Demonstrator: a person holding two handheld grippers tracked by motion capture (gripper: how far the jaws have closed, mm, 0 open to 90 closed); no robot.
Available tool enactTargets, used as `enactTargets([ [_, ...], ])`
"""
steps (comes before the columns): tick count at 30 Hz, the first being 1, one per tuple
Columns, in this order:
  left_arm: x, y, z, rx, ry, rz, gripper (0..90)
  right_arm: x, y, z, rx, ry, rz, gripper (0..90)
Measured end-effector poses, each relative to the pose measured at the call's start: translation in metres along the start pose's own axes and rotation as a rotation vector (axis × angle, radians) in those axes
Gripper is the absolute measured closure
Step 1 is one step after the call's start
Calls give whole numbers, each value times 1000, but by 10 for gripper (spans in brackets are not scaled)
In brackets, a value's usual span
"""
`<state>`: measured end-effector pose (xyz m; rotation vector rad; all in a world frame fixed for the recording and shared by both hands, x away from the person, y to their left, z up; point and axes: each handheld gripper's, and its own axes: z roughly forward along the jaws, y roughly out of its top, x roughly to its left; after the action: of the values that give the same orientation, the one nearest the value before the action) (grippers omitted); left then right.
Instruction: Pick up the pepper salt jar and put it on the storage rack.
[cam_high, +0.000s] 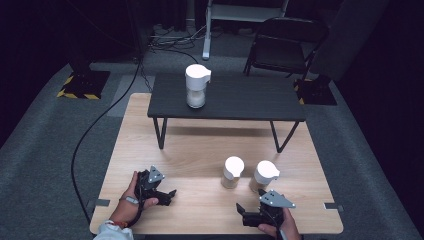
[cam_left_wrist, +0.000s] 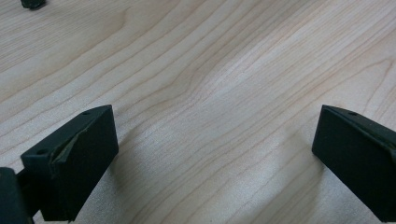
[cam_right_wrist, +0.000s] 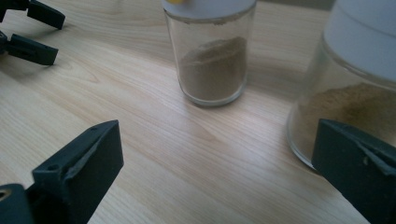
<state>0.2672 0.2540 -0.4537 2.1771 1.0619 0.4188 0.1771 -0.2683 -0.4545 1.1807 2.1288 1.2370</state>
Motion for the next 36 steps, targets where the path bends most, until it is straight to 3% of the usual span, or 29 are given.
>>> enactTargets([
  [8, 0, 0, 0, 0, 1, 2, 1, 26, 2, 14, -29, -43, 56, 27],
  [13, 0, 0, 0, 0, 1, 2, 1, 39, 4, 24, -28, -49, 62, 29],
  [18, 0, 0, 0, -1, -1, 3, 1, 44, 8, 33, -22, -47, 60, 30],
  [36, 0, 0, 0, -2, -2, 4, 1, 61, 18, 55, -44, -113, 82, 38],
])
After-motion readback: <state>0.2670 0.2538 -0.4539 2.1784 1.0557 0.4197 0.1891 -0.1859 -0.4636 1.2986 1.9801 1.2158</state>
